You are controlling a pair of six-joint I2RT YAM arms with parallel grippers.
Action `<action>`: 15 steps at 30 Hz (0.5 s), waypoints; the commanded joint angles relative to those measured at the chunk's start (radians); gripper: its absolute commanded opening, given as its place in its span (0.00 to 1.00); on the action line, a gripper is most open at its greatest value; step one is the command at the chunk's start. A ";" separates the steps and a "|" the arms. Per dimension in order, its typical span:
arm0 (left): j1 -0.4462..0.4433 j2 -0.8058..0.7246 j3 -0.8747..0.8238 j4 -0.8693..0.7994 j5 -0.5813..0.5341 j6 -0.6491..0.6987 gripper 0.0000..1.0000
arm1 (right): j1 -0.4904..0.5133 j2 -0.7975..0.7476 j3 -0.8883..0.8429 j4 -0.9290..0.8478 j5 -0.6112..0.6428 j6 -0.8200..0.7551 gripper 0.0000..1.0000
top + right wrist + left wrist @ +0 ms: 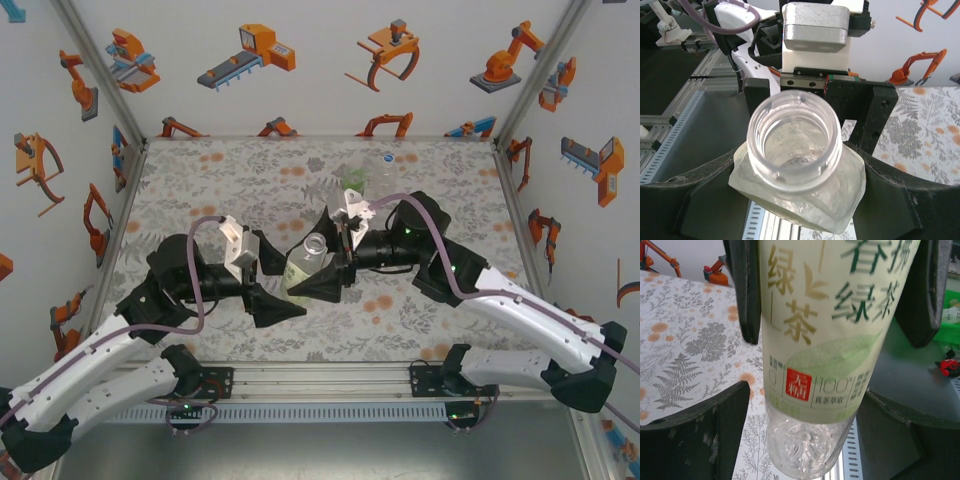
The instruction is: Screw on the bottle caps
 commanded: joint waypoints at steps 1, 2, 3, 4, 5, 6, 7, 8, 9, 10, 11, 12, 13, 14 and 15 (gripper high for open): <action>-0.004 -0.010 0.037 0.027 0.018 -0.028 0.72 | 0.017 0.019 0.005 0.064 0.014 0.001 0.15; -0.003 -0.014 0.035 0.029 0.017 -0.031 0.71 | 0.019 0.020 0.003 0.064 0.024 -0.008 0.14; -0.003 -0.019 0.032 0.032 0.017 -0.032 0.71 | 0.021 0.019 0.001 0.058 0.037 -0.016 0.13; -0.003 -0.022 0.028 0.036 0.017 -0.034 0.72 | 0.022 0.016 0.000 0.045 0.059 -0.027 0.12; -0.005 -0.027 0.025 0.041 0.019 -0.037 0.74 | 0.024 0.010 -0.002 0.026 0.085 -0.045 0.12; -0.005 -0.030 0.024 0.044 0.019 -0.040 0.76 | 0.027 0.005 -0.002 0.009 0.109 -0.060 0.12; -0.005 -0.032 0.024 0.046 0.020 -0.043 0.77 | 0.029 -0.001 -0.002 -0.008 0.142 -0.079 0.12; -0.005 -0.030 0.024 0.048 0.020 -0.046 0.77 | 0.030 -0.007 -0.002 -0.018 0.170 -0.090 0.12; -0.006 -0.028 0.026 0.046 0.020 -0.048 0.77 | 0.032 -0.012 -0.004 -0.018 0.193 -0.094 0.12; -0.006 -0.027 0.026 0.049 0.019 -0.052 0.77 | 0.032 -0.015 -0.008 -0.008 0.218 -0.094 0.11; -0.008 -0.024 0.026 0.047 0.017 -0.053 0.77 | 0.033 -0.018 -0.015 0.012 0.234 -0.089 0.11; -0.009 -0.021 0.026 0.049 0.018 -0.054 0.77 | 0.035 -0.020 -0.020 0.029 0.235 -0.085 0.11; -0.012 -0.020 0.024 0.055 0.018 -0.057 0.77 | 0.036 -0.022 -0.025 0.048 0.234 -0.076 0.11; -0.014 -0.018 0.023 0.059 0.015 -0.059 0.77 | 0.038 -0.022 -0.030 0.067 0.227 -0.066 0.11; -0.015 -0.015 0.020 0.067 0.013 -0.061 0.77 | 0.038 -0.024 -0.036 0.087 0.208 -0.057 0.11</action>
